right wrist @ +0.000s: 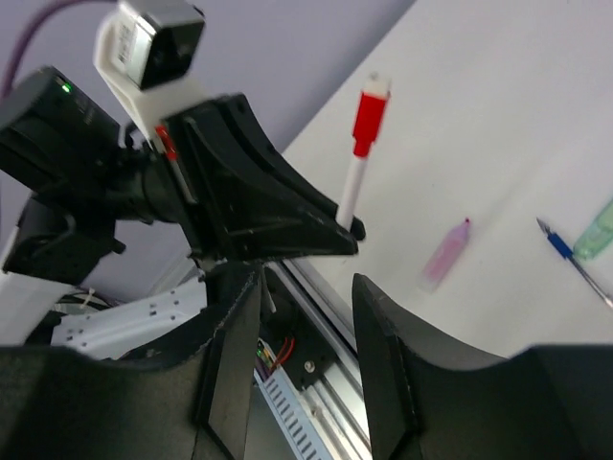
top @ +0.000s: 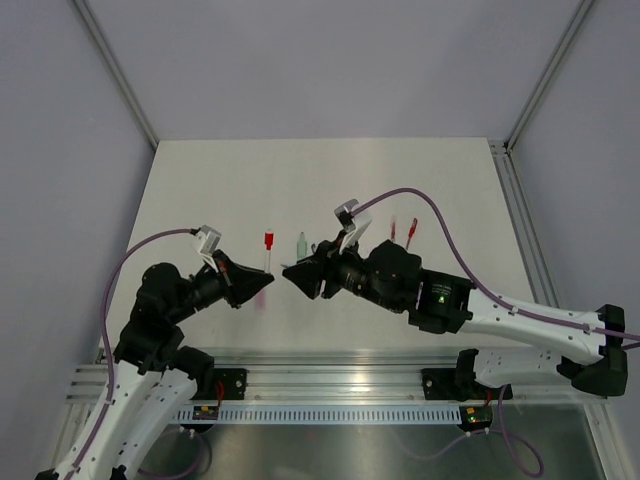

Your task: Insert the pens into the pen caps

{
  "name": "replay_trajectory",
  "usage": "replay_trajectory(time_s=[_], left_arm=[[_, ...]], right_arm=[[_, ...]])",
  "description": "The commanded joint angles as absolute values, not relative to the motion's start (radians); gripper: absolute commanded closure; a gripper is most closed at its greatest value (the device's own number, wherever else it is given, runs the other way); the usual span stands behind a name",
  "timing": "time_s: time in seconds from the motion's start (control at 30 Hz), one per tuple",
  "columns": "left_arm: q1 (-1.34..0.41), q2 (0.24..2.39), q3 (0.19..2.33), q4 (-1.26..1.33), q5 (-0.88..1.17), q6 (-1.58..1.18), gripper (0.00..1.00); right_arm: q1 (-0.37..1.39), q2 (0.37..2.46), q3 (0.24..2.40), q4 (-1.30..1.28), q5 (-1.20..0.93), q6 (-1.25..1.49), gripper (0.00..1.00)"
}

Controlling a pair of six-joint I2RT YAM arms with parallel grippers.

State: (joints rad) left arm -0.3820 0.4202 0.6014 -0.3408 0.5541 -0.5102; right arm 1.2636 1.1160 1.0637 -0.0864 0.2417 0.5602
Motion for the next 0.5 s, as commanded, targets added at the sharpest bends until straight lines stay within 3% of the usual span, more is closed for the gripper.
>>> replay_trajectory(time_s=[0.0,0.23,0.47], left_arm=[[-0.380,0.388,0.611,-0.268,0.606,-0.515,1.00],[-0.380,0.376,0.595,-0.238,0.629,-0.538,1.00],[-0.380,0.367,0.586,-0.225,0.646,-0.551,1.00]], right_arm=[[1.252,1.193,1.169,-0.083,0.258,0.477,0.50],[1.238,1.279,1.236,-0.063,0.288,0.499,0.50],[1.223,1.341,1.276,-0.037,0.272,0.515,0.58]])
